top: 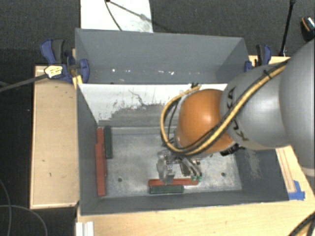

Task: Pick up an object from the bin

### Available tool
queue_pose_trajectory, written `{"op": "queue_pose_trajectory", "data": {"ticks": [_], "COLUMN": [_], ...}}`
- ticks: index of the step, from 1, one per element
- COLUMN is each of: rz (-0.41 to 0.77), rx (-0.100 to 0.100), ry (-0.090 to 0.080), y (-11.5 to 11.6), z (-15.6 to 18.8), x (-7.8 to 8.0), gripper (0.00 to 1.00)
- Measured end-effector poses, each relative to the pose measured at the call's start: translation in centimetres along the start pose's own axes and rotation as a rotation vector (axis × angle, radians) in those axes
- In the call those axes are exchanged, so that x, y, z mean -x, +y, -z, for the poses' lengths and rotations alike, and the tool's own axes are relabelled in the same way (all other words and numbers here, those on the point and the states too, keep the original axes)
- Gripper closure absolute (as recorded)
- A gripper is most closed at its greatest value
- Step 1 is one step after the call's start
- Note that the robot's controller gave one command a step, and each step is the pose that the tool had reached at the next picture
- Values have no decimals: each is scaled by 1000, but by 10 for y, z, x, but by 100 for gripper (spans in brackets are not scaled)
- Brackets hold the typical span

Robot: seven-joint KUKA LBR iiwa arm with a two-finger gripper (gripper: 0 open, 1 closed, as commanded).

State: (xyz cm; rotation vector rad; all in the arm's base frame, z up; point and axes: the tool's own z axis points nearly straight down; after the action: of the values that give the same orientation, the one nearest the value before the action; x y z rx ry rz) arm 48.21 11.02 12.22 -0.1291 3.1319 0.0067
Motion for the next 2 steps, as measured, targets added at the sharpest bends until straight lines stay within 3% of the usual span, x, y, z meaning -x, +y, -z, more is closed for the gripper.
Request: {"op": "queue_pose_trajectory", "data": {"ticks": [1, 2], "rz": [-7, -1], "rx": [-3, -2], "ry": [5, 3], "y": [-4, 15], "z": [-3, -53], "x": [-1, 1], "gripper": [0, 0]}}
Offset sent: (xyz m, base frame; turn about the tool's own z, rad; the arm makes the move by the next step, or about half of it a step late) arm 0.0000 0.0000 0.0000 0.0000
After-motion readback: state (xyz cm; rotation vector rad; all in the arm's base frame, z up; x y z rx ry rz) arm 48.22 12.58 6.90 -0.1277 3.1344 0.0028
